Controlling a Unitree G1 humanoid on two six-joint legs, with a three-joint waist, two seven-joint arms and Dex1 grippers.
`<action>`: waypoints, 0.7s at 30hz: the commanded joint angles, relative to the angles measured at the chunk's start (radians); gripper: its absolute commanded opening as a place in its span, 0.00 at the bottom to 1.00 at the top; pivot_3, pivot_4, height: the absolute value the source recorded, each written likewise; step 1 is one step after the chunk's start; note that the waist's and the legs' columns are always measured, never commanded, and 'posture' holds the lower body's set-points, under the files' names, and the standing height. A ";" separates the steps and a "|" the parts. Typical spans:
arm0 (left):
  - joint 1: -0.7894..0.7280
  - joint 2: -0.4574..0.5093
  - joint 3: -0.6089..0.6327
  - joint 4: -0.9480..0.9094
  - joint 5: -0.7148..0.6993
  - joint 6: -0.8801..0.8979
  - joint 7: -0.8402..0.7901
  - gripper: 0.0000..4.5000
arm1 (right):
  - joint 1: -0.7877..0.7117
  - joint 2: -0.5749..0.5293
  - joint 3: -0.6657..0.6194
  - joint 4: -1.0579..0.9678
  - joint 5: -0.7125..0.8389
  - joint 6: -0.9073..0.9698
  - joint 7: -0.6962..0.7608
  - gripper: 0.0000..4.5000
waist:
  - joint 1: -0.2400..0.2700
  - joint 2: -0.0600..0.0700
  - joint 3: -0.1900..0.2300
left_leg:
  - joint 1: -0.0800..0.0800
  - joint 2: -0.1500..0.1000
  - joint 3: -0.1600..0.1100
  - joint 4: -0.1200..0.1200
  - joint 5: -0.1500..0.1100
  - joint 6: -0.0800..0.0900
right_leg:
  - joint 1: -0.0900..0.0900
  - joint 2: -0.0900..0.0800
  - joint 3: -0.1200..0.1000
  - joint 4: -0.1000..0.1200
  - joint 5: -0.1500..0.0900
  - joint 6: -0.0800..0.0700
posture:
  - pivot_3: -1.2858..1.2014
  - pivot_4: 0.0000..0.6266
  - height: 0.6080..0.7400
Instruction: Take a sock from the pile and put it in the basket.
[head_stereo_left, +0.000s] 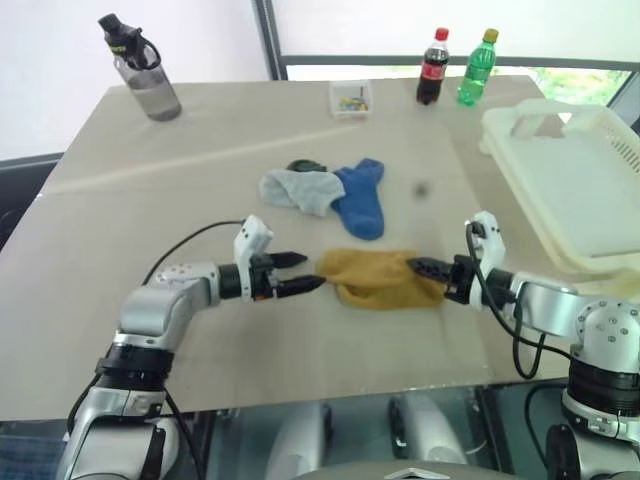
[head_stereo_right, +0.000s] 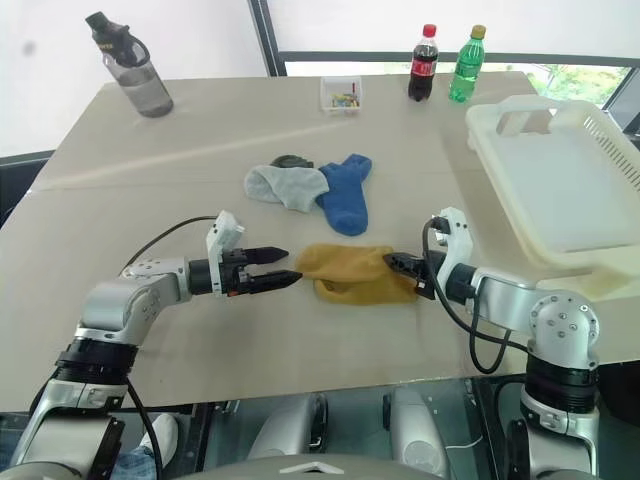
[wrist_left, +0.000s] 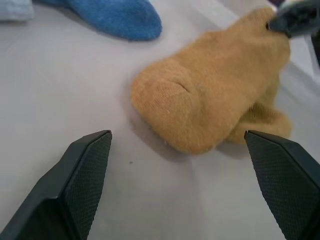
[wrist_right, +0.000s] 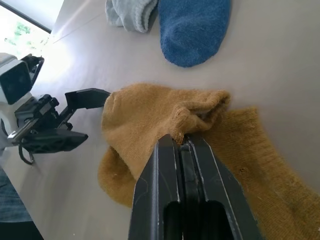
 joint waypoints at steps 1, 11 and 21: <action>-0.017 -0.047 0.032 -0.006 -0.057 0.171 0.101 1.00 | 0.000 -0.008 0.018 -0.036 -0.001 -0.042 0.019 0.01 | 0.000 0.000 0.000 | 0.000 0.000 0.000 0.001 0.000 0.000 | 0.000 0.000 0.000 0.000 0.000 0.000 | 0.52 0.24 1.00; -0.130 -0.203 0.167 0.008 -0.199 0.587 0.330 1.00 | 0.001 -0.012 0.042 -0.031 -0.001 -0.093 0.021 0.01 | 0.010 0.000 0.000 | -0.002 -0.002 -0.001 0.006 0.000 0.000 | 0.002 -0.001 -0.001 0.000 0.001 0.001 | 0.52 0.24 1.00; -0.182 -0.285 0.176 0.021 -0.174 0.675 0.460 1.00 | 0.004 -0.011 0.060 -0.040 0.010 -0.126 0.013 0.01 | 0.015 0.000 -0.001 | -0.002 -0.002 -0.001 0.006 0.000 0.000 | 0.002 -0.001 0.000 0.000 0.001 0.000 | 0.52 0.24 1.00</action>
